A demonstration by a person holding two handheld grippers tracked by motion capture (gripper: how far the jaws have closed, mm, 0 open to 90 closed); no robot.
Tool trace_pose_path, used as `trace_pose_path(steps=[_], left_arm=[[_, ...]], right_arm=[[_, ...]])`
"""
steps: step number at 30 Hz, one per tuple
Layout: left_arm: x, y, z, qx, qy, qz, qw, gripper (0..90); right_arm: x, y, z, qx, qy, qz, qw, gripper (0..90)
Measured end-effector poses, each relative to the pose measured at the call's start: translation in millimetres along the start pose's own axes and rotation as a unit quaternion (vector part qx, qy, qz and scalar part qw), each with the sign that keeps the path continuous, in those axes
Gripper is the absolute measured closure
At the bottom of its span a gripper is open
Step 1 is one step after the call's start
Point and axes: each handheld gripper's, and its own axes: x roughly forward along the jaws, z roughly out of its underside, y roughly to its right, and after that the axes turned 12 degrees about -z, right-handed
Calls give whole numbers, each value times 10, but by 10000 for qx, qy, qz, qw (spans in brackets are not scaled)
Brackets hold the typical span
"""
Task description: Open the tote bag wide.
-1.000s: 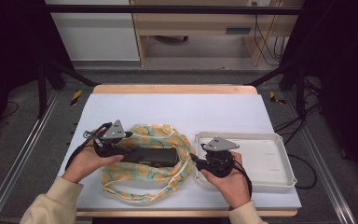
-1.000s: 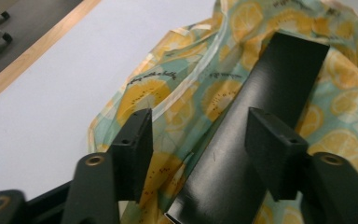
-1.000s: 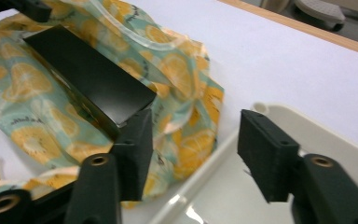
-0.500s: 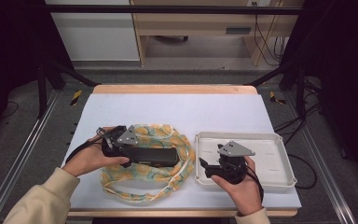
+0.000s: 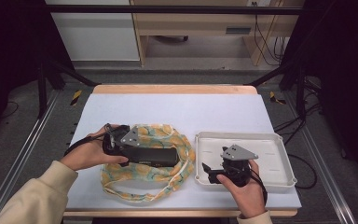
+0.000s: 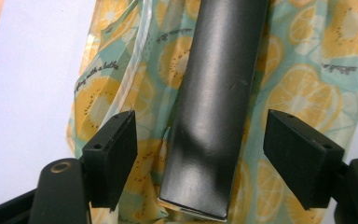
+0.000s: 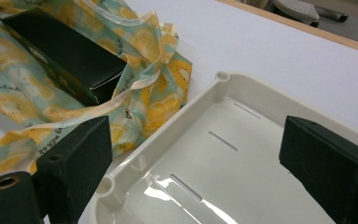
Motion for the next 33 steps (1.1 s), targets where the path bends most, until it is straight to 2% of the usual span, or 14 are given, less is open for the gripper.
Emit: trace_pose_path(steps=[5,8,11,17,20,24,33], left_arm=[[9,17,4,289,-169,106,9994,277],[38,30,13,368,-194,167,9990,278],[71,23,23,379,-251,166,9988,278],[106,-4,83,394,-297,194,9986,278],[142,-34,95,334,-285,261,9987,278],[224,-44,49,500,-382,360,9974,277],[377,-68,98,530,-462,577,9959,285]], right_arm=[[-14,-13,29,12,-44,43,10000,101],[-3,-32,25,-76,-90,87,9999,102],[8,-41,32,-150,-122,72,9998,102],[17,-35,64,-107,-141,65,9998,103],[26,-34,74,-112,-170,63,9998,103],[17,-33,75,-110,-170,64,9998,103],[33,-33,81,-125,-219,7,9997,103]])
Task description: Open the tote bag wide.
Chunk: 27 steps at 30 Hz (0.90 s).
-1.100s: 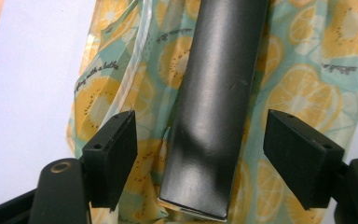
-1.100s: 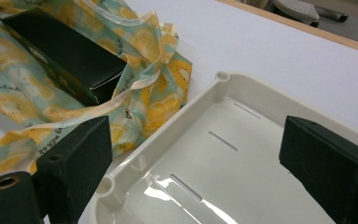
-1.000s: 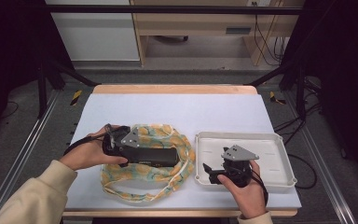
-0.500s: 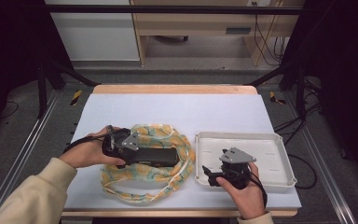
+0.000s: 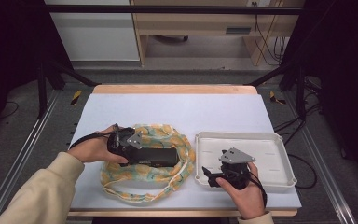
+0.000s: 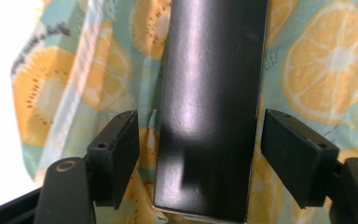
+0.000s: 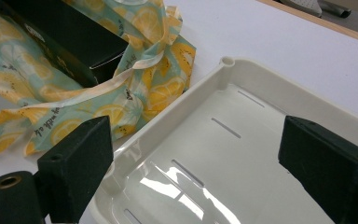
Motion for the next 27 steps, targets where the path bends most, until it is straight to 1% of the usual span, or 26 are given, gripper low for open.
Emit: trace_pose_path(steps=[1,2,5,7,8,9,12,13,14,15,16,18,21,23,25,27], left_arm=[[15,4,4,-14,8,36,10000,285],[29,0,7,24,22,49,10000,285],[60,-10,11,34,18,106,9999,294],[77,-8,13,19,11,157,9999,295],[87,-7,12,68,36,176,9998,300],[92,-8,9,102,34,183,9998,302],[105,0,-14,89,80,201,9997,303],[105,9,-24,94,67,236,9997,308],[110,6,-33,170,55,242,9995,316],[113,15,-33,118,37,274,9995,317],[117,8,-38,174,49,265,9995,317],[125,9,-45,158,74,276,9995,318],[141,14,-49,133,41,326,9994,336],[164,17,-48,144,-32,361,9992,344],[178,14,-53,182,-40,368,9991,357],[183,14,-57,215,-84,337,9992,393]], right_arm=[[4,1,0,6,-5,0,10000,103],[8,3,0,8,-7,3,10000,103],[8,5,5,34,-25,13,10000,102],[8,11,7,20,-21,14,10000,103],[6,13,8,22,-18,12,10000,103],[6,15,9,16,-16,13,10000,103],[8,19,11,19,-37,9,10000,102],[10,18,12,21,-37,9,10000,103],[11,18,13,21,-43,7,10000,103],[12,16,14,28,-47,4,10000,103],[12,14,13,26,-49,5,10000,103],[12,15,13,28,-46,4,10000,103],[16,15,15,37,-56,0,10000,103],[18,17,17,29,-68,-2,10000,103],[18,20,20,31,-77,5,10000,103],[15,25,21,16,-70,4,10000,103]])
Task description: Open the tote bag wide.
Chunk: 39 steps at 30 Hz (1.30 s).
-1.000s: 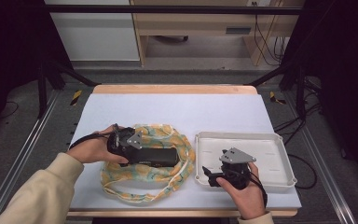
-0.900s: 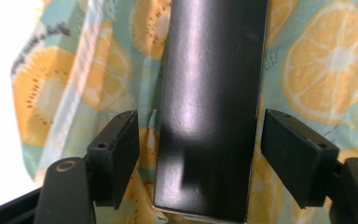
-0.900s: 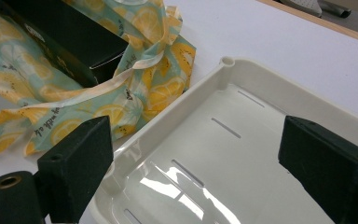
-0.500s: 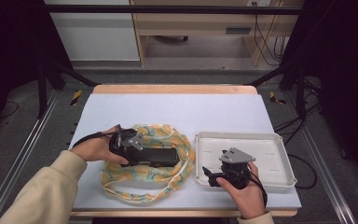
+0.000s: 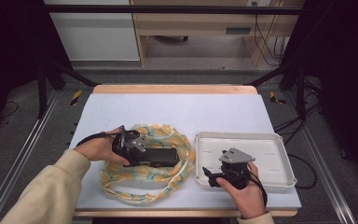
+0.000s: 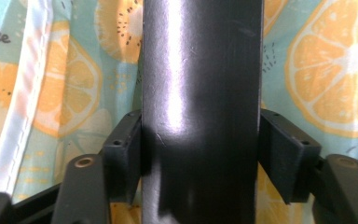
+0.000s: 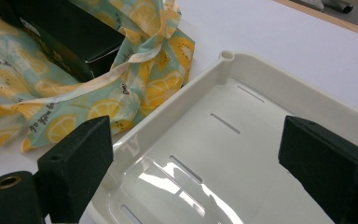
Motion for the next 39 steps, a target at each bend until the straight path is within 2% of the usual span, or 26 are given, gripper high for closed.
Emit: trace_pose_path(steps=[5,10,18,27,32,37,39], left_arm=[[-39,-7,1,52,30,-21,10000,424],[-122,-25,17,136,131,-183,9997,428],[-352,-62,38,23,378,-306,9988,428],[-593,-94,34,-87,531,-491,9973,428],[-660,-111,20,-185,574,-514,9969,429],[-720,-141,18,-219,516,-593,9967,429],[-740,-143,21,-318,604,-600,9959,429]], right_arm=[[-6,5,2,5,16,5,10000,103],[-6,5,4,15,8,11,10000,103],[-13,1,2,36,18,18,10000,103],[-33,-11,-23,3,49,-25,10000,100],[-105,7,-84,-44,124,-67,9999,97],[-205,62,-107,16,213,-105,9997,97],[-228,87,-105,41,202,-109,9997,97]])
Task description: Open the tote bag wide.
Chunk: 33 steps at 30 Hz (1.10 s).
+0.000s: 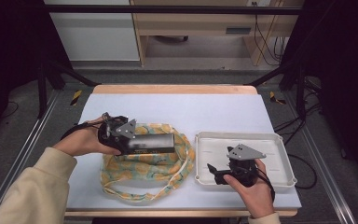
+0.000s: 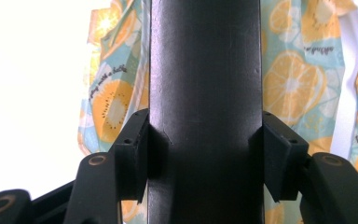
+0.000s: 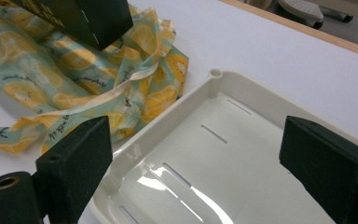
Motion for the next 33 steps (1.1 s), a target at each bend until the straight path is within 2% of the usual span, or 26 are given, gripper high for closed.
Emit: trace_pose_path(steps=[5,15,19,24,30,33], left_arm=[[-76,-33,-74,69,-32,-65,9999,429],[-82,-27,-179,177,-37,-42,9998,429],[-98,-38,-196,121,-4,-56,9999,430],[-95,-40,-228,178,-45,-49,9998,430],[-84,-46,-253,210,-105,-20,9997,430],[-100,-56,-274,204,-104,-40,9997,430]], right_arm=[[-41,74,0,74,19,20,10000,89],[-66,165,-3,118,-239,12,9996,100],[-94,190,-38,20,-377,-13,9993,120],[-108,200,-114,-128,-434,-90,9989,148],[-80,252,-139,-255,-672,-235,9971,160],[-84,290,-143,-301,-732,-231,9966,167]])
